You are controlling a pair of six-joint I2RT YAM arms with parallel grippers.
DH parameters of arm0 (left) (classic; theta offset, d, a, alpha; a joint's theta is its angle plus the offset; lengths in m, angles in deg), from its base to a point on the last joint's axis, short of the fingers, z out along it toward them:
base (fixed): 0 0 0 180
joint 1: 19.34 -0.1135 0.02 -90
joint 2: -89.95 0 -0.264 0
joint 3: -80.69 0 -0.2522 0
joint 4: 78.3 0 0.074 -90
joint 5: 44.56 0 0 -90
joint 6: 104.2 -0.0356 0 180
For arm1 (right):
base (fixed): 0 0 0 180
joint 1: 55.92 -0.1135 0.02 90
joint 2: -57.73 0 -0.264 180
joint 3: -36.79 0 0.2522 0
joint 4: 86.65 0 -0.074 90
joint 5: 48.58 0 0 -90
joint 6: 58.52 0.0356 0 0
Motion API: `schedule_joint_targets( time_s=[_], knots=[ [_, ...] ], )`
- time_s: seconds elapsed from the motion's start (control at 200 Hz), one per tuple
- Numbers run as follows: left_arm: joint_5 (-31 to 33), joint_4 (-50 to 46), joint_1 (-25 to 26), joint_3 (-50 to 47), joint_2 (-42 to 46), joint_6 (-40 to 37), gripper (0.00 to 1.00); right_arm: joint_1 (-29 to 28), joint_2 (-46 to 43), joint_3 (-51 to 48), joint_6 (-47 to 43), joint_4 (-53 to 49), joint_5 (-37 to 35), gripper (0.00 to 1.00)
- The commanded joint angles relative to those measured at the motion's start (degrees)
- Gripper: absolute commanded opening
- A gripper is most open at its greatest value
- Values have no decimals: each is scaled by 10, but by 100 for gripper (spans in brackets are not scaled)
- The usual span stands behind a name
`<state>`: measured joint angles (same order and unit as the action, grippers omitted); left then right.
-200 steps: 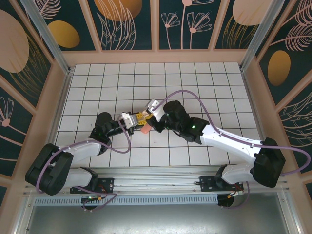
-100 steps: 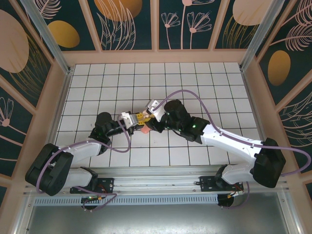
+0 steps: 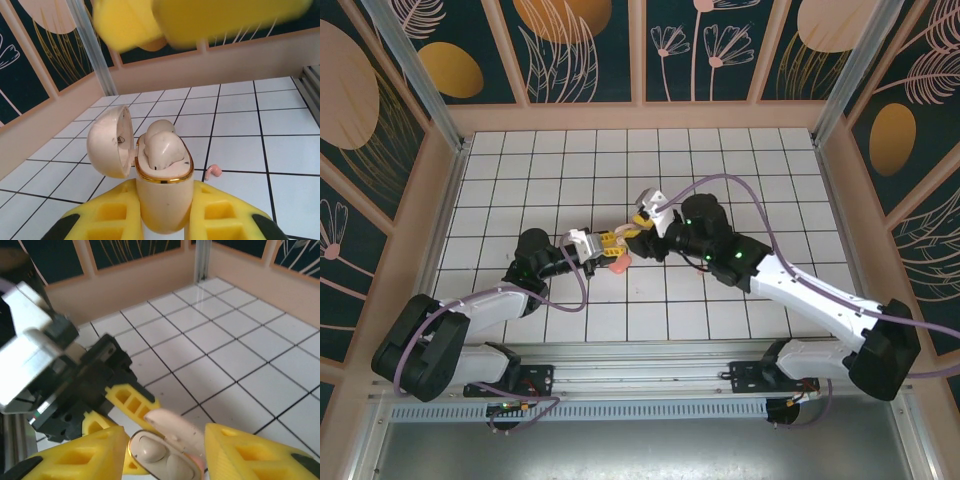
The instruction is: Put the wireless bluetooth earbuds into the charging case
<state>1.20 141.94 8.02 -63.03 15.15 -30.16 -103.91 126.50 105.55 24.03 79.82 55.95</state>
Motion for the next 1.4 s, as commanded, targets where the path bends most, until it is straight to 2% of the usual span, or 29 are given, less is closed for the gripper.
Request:
schedule_joint_targets(
  time_s=[0.0, 0.11, 0.27, 0.53, 0.766, 1.236, 1.396],
  knots=[
    [-24, 25, 2, 15, 5, 15, 14, 41, -23, -4, 48, 46, 98, 51],
    [-32, 22, 2, 17, 5, 18, 14, 88, -16, -5, 83, 63, 180, 56],
    [-56, 19, 3, 25, -4, 31, 14, 97, 29, 49, 61, -9, 220, 63],
    [-71, 27, 9, 36, -14, 49, 15, 99, 122, 142, 10, -133, 305, 64],
    [-55, 28, 11, 34, -14, 53, 15, 99, 142, 152, 1, -171, 361, 63],
    [-16, 23, 12, 37, -10, 67, 15, 115, 65, 71, 44, -122, 352, 58],
    [0, 9, 12, 56, -21, 100, 14, 134, 29, 34, 89, -61, 311, 57]
  ],
)
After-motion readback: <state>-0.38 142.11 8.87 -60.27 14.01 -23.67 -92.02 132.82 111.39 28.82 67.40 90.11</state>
